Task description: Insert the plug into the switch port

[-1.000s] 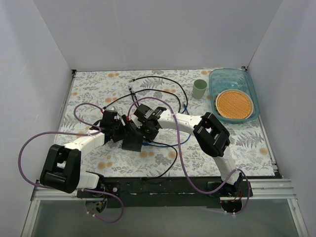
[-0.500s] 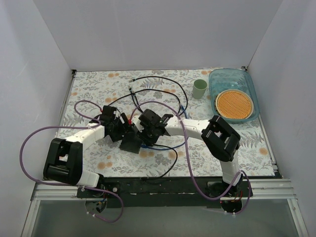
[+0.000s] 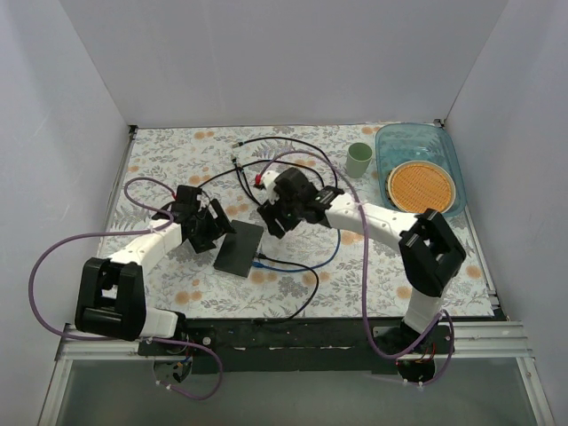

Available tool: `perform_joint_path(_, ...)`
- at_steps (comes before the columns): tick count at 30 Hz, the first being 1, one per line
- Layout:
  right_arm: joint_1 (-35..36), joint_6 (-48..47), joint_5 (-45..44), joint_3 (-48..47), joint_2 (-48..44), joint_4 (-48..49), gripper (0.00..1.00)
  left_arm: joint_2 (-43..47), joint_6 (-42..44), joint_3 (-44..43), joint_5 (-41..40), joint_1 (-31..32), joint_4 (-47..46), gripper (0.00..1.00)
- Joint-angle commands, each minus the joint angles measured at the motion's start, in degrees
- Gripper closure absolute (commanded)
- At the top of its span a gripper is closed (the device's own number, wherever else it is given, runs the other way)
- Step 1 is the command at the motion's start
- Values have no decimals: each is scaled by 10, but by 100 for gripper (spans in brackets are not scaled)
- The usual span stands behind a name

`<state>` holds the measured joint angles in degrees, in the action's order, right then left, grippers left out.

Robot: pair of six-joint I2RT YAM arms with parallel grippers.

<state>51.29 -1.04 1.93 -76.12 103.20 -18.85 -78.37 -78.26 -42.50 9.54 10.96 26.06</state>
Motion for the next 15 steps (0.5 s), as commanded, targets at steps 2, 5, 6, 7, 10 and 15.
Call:
perform_joint_path(2, -79, 61, 65, -24, -54, 56, 29, 32, 25, -47, 5, -15, 15, 21)
perform_joint_path(5, -91, 71, 90, -45, -46, 70, 28, 30, 33, -63, 4, -22, 28, 21)
perform_joint_path(6, -91, 72, 92, -53, -34, 67, 28, 31, 37, -72, 4, -24, 32, 21)
perform_joint_path(7, -91, 73, 95, -62, -27, 68, 29, 31, 40, -78, 4, -30, 36, 20)
perform_joint_path(10, -91, 75, 94, -91, 0, 68, 29, 31, 51, -101, 7, -41, 49, 20)
perform_joint_path(15, -91, 73, 96, -169, 60, 54, 29, 44, 64, -133, 6, -55, 67, 19)
